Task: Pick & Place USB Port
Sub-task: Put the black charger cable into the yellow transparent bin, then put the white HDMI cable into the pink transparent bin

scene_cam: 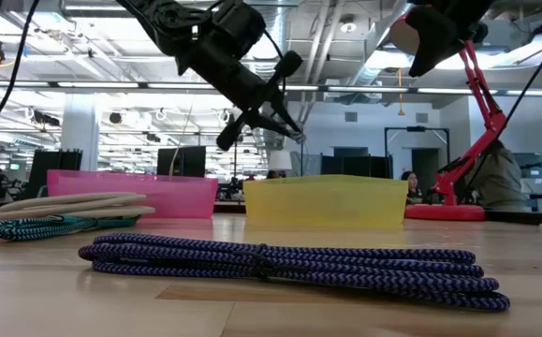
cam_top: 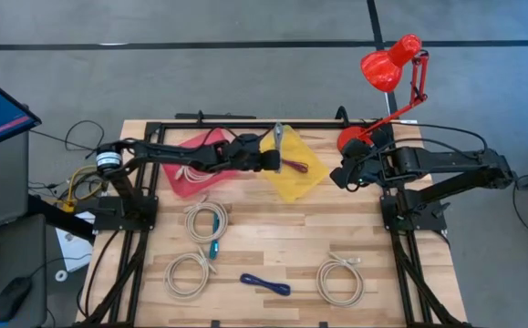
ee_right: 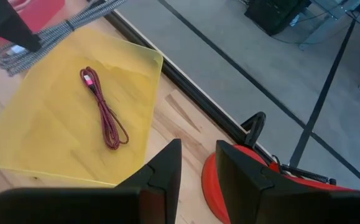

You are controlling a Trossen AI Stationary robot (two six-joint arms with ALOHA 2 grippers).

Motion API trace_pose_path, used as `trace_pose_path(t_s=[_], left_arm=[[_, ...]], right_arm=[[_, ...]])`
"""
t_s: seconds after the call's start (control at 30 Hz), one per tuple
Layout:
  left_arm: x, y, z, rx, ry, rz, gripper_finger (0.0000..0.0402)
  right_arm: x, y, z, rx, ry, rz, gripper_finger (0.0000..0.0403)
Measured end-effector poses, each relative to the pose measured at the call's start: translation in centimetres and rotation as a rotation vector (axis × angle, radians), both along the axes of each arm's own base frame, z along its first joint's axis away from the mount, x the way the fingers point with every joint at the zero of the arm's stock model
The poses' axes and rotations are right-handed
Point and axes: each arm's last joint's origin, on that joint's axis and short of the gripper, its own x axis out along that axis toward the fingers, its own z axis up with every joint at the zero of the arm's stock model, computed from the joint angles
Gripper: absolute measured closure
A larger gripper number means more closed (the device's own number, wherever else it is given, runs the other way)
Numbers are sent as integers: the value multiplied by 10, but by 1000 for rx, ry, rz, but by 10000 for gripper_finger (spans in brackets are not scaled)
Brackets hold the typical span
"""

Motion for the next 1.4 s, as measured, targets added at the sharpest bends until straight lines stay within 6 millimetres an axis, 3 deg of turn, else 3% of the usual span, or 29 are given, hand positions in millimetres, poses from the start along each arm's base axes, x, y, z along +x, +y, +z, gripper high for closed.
trace_pose_path(t_s=[0.33, 0.9, 1.2, 1.4], left_arm=[[9, 1, -38, -18, 112, 8, 376], [8, 5, -48, 0, 140, 50, 374], [9, 5, -47, 3, 122, 52, 288], [13, 4, -42, -1, 59, 17, 271]], right_arm=[[0, 0, 0, 0, 0, 0, 312], [0, 0, 0, -4, 0, -2, 312], [0, 0, 0, -4, 0, -2, 312], [0, 0, 0, -4, 0, -2, 312]])
